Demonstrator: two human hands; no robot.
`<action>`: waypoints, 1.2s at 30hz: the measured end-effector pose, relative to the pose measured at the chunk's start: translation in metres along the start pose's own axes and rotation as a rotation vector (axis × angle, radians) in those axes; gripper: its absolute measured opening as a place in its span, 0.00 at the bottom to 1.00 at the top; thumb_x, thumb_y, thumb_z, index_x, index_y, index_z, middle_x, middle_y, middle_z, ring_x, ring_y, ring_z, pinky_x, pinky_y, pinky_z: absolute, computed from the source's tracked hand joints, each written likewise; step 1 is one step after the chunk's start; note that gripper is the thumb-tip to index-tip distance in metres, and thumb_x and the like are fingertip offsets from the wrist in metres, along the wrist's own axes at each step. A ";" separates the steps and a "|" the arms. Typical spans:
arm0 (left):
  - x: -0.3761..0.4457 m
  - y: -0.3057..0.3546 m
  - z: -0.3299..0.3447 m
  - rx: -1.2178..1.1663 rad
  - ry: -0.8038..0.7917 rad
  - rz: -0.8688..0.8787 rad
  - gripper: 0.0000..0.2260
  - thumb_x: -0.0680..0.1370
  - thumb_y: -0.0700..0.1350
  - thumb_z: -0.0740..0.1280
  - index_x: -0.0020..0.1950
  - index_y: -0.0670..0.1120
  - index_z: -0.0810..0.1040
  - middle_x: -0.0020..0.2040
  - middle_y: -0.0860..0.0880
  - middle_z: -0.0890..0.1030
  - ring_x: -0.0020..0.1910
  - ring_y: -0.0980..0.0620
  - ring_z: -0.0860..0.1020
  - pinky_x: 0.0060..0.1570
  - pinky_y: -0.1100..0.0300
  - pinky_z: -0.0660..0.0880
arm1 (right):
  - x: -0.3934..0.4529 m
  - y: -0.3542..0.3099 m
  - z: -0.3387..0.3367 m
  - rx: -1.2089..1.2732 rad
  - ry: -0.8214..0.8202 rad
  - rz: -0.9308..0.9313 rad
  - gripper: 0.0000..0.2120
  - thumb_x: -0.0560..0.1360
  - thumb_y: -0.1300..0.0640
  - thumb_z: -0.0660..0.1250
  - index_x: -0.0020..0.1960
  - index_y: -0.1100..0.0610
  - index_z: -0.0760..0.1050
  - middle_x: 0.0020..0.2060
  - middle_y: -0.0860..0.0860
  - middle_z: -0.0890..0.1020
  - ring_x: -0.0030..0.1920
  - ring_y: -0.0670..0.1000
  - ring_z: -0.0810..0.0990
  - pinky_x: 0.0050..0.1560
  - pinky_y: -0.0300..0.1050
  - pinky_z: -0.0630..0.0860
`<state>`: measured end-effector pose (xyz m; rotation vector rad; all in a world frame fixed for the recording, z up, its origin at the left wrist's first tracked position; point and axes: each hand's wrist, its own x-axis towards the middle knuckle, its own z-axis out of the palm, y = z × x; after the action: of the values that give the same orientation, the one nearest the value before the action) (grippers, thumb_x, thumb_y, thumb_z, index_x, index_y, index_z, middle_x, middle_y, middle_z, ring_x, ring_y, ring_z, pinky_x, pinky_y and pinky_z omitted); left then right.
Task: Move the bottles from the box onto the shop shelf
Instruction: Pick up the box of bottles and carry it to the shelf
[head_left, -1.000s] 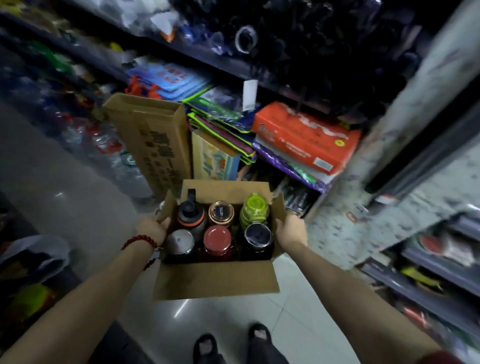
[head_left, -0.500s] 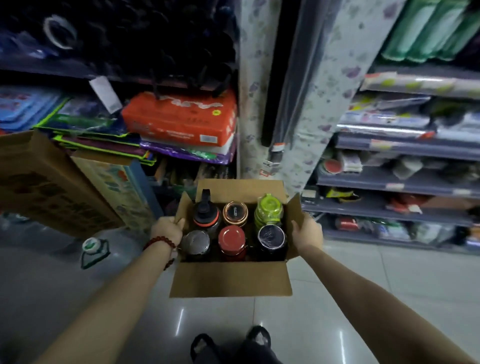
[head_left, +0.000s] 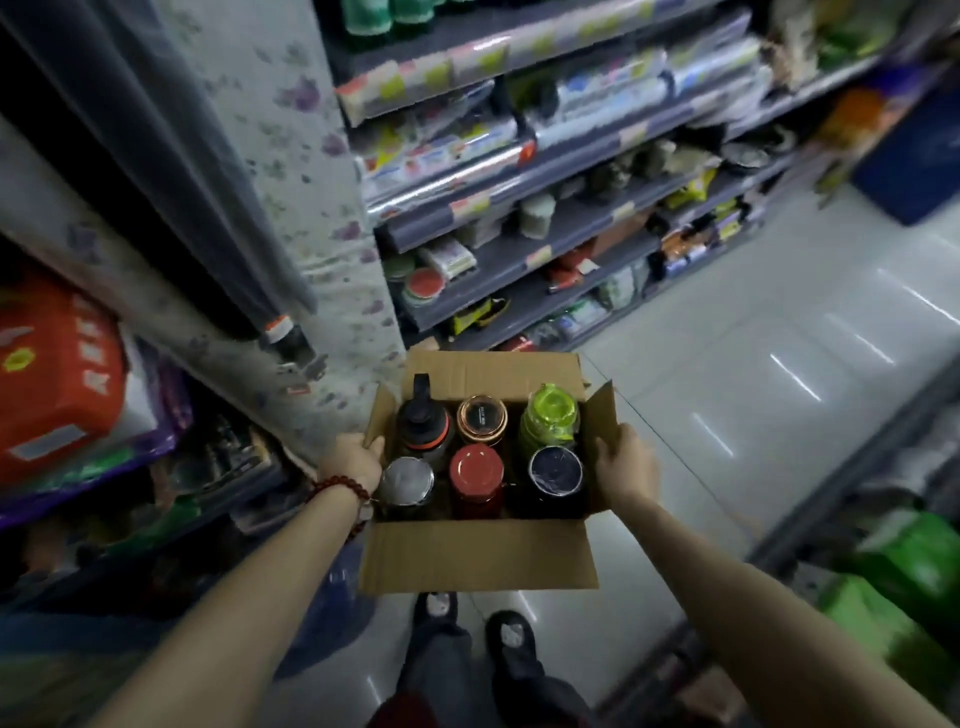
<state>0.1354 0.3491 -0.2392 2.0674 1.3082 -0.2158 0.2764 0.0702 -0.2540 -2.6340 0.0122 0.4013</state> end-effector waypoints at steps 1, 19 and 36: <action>0.006 0.013 0.007 0.006 -0.031 0.032 0.16 0.79 0.48 0.62 0.41 0.37 0.79 0.46 0.35 0.82 0.46 0.38 0.79 0.41 0.52 0.73 | -0.001 0.009 -0.004 0.011 0.026 0.052 0.10 0.78 0.55 0.61 0.53 0.62 0.72 0.46 0.61 0.80 0.47 0.63 0.78 0.40 0.47 0.69; 0.023 0.290 0.158 0.277 -0.290 0.494 0.18 0.80 0.50 0.62 0.61 0.39 0.77 0.61 0.37 0.79 0.60 0.37 0.76 0.56 0.50 0.73 | 0.067 0.154 -0.116 0.251 0.432 0.567 0.10 0.77 0.56 0.64 0.50 0.65 0.75 0.48 0.64 0.81 0.49 0.64 0.79 0.42 0.47 0.69; 0.051 0.537 0.283 0.296 -0.290 0.503 0.17 0.80 0.49 0.61 0.56 0.36 0.79 0.56 0.36 0.80 0.56 0.37 0.77 0.53 0.49 0.73 | 0.296 0.240 -0.249 0.241 0.403 0.554 0.10 0.78 0.54 0.62 0.52 0.61 0.75 0.48 0.61 0.82 0.49 0.63 0.80 0.47 0.52 0.77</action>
<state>0.6759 0.0673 -0.2366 2.4274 0.5839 -0.4819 0.6108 -0.2378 -0.2362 -2.3905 0.8746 0.0295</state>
